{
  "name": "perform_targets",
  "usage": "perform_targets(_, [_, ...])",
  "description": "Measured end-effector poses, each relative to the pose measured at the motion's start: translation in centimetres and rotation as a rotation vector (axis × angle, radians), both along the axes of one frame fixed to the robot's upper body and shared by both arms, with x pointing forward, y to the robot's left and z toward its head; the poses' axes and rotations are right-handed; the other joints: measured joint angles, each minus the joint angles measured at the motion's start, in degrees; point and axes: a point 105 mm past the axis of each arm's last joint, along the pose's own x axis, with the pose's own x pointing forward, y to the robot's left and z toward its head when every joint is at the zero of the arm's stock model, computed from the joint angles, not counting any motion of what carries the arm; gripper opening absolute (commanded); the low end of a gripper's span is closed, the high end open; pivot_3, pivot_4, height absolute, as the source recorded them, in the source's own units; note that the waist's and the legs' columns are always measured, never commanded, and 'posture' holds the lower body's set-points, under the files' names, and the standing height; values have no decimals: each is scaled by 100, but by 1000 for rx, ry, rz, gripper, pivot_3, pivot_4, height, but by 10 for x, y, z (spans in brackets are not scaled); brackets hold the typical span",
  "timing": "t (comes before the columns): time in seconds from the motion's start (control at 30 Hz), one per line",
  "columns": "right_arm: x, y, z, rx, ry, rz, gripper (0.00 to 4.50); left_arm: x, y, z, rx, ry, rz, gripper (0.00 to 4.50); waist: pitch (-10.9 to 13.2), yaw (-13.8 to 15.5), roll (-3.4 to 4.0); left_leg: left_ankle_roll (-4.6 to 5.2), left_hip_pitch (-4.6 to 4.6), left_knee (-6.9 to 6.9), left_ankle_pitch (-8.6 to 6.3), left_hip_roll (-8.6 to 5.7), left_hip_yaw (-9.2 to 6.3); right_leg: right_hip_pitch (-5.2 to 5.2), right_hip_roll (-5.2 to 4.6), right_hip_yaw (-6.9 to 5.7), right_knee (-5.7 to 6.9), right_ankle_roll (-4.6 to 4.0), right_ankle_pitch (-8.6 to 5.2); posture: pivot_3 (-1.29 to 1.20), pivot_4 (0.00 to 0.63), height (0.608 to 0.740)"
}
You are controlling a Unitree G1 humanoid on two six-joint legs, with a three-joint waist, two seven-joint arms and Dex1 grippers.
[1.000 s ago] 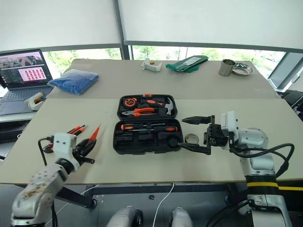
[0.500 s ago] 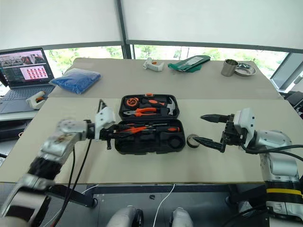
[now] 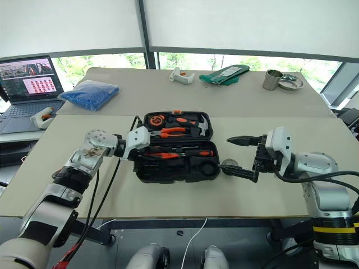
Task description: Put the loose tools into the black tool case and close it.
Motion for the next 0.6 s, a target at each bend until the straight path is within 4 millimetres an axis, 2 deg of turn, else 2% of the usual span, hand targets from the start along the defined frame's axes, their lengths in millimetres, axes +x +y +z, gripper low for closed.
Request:
perform_targets(0.3, [-2, 0, -2, -3, 5, -2, 4500, -4, 9, -5, 54, 39, -1, 501, 0, -38, 0, 0, 2, 1, 0, 1, -2, 1, 2, 0, 4, 1, 0, 0, 150, 740])
perform_targets(0.6, [-1, 0, -2, -3, 4, -6, 4500, -4, 9, -7, 95, 20, 8, 501, 0, -44, 0, 1, 5, 5, 0, 1, -2, 5, 2, 0, 7, 2, 1, 0, 150, 740])
